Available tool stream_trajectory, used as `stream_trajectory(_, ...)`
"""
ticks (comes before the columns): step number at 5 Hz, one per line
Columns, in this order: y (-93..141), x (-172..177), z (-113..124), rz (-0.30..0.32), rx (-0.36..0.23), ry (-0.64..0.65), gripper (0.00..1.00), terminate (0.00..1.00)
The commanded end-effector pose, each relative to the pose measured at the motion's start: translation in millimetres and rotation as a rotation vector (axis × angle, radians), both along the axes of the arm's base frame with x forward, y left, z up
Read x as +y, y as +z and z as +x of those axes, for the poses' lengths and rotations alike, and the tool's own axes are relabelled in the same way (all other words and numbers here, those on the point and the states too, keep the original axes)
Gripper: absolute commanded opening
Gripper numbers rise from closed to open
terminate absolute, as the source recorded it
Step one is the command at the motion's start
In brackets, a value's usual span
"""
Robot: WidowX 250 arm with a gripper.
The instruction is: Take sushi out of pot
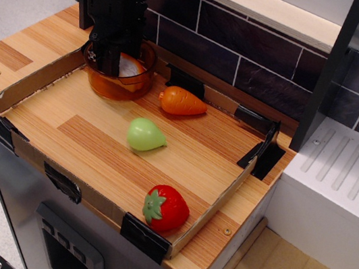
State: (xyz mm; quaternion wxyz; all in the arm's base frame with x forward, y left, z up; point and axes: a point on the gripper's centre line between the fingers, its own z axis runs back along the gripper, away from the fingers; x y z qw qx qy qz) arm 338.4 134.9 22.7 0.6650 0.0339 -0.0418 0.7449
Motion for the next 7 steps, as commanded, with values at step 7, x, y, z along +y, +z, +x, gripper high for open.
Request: stream_trajectory(7, 30, -68, -122, -0.03, -0.005, -0.562, 0.0, 0.0)
